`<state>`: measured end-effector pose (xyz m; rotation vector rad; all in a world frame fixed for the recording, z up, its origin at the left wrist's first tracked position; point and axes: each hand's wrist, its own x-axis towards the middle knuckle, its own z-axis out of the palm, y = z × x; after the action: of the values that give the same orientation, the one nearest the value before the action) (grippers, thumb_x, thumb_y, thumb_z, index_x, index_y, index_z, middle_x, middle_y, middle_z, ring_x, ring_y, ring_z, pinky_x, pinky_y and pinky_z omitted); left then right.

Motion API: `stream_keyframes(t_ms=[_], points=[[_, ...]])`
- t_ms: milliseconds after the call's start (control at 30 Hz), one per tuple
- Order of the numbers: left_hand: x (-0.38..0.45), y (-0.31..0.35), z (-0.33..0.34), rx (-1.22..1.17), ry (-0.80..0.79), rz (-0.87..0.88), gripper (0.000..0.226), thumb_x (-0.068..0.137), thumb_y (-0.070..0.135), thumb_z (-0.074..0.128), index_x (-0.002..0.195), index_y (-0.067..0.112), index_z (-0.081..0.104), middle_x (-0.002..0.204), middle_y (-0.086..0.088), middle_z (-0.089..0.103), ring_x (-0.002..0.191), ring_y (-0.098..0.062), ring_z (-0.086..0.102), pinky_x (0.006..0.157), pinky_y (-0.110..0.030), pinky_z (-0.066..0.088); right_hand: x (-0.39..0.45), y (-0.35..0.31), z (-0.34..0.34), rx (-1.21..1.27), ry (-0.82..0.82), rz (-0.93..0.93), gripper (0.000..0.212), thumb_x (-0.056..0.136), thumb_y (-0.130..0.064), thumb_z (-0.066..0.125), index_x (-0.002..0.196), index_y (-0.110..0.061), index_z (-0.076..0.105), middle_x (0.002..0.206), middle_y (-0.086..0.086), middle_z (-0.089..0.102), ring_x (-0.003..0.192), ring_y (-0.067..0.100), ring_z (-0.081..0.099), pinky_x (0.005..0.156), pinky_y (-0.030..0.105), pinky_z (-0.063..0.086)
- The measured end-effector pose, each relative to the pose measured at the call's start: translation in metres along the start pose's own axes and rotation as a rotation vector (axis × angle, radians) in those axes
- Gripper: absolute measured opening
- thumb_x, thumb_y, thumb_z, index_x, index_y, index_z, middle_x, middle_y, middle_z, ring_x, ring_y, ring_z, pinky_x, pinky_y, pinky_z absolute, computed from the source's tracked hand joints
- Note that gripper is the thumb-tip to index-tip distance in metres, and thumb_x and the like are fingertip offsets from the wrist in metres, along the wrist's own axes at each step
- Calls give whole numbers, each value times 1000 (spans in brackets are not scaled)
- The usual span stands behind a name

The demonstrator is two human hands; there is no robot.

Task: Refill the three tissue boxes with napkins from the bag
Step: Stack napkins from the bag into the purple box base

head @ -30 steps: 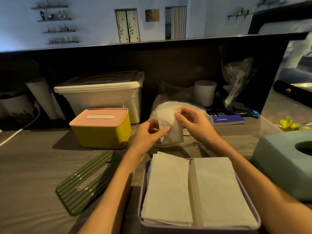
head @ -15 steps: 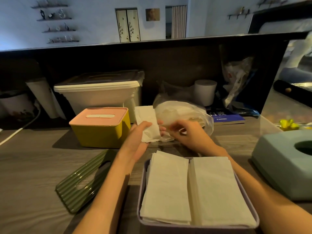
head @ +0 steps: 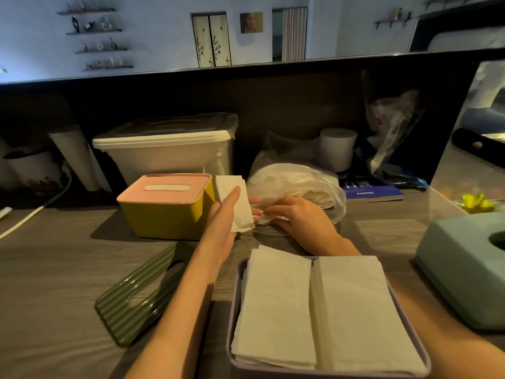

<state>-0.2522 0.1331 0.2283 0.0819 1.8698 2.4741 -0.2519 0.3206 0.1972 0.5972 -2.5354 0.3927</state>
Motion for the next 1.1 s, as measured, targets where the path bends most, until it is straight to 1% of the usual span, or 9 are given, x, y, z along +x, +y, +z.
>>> stream_keyframes(t_ms=[133,267,433,600,667,767,967,1033,1100], points=[[1,-1,1,-2,31,13,14,105,33,52,111,23,59,95,-7,78,79,-26,72,71,-37,62,0,-2,4,-26,57,-15,20,96,-28,69,112,-23,80,111,6,74,99,27,67,82,39,55],[2,-4,-1,-12,61,14,18,104,33,55,117,22,60,92,-6,78,78,-24,72,74,-40,61,1,2,0,38,135,31,17,94,-21,71,108,-18,79,110,4,72,102,24,64,88,37,54],[6,-6,-2,2,121,-27,33,101,33,59,128,13,61,85,-2,78,69,-17,74,63,-31,60,0,7,-21,222,230,139,15,98,-19,66,110,-20,74,112,-1,70,105,15,61,92,28,50],[6,-8,-2,3,103,-47,23,101,35,60,118,20,63,78,6,78,68,-13,75,57,-28,60,1,-1,-45,497,301,297,8,103,-23,59,110,-24,64,102,-17,66,99,-3,62,77,8,49],[2,-6,0,-12,69,-55,15,101,34,59,113,26,60,72,12,76,66,-9,74,56,-26,59,1,-1,-51,577,296,336,11,103,-26,59,112,-22,64,105,-16,66,101,-4,62,73,8,51],[-1,-5,0,29,34,-79,24,100,39,60,119,25,58,82,9,76,78,-13,74,63,-28,59,2,0,-59,733,265,462,22,103,-32,58,122,-22,63,114,-10,66,105,5,64,70,13,54],[-15,4,10,123,-28,-121,18,101,43,54,95,27,56,86,6,62,79,-11,59,58,-25,52,3,-7,-82,1039,123,589,25,102,-39,57,125,-31,64,109,-10,72,103,9,71,88,34,60],[-15,7,10,92,-53,-163,20,100,46,55,89,29,56,88,1,64,82,-18,62,75,-38,58,2,-10,-88,1180,57,555,27,102,-35,57,127,-26,65,114,-2,73,106,15,72,90,38,60],[-16,10,11,59,-53,-211,26,95,52,58,97,26,60,95,-5,68,90,-26,65,92,-49,55,3,-14,-93,1354,52,539,28,103,-28,56,128,-20,65,117,4,73,108,22,72,91,39,60]])
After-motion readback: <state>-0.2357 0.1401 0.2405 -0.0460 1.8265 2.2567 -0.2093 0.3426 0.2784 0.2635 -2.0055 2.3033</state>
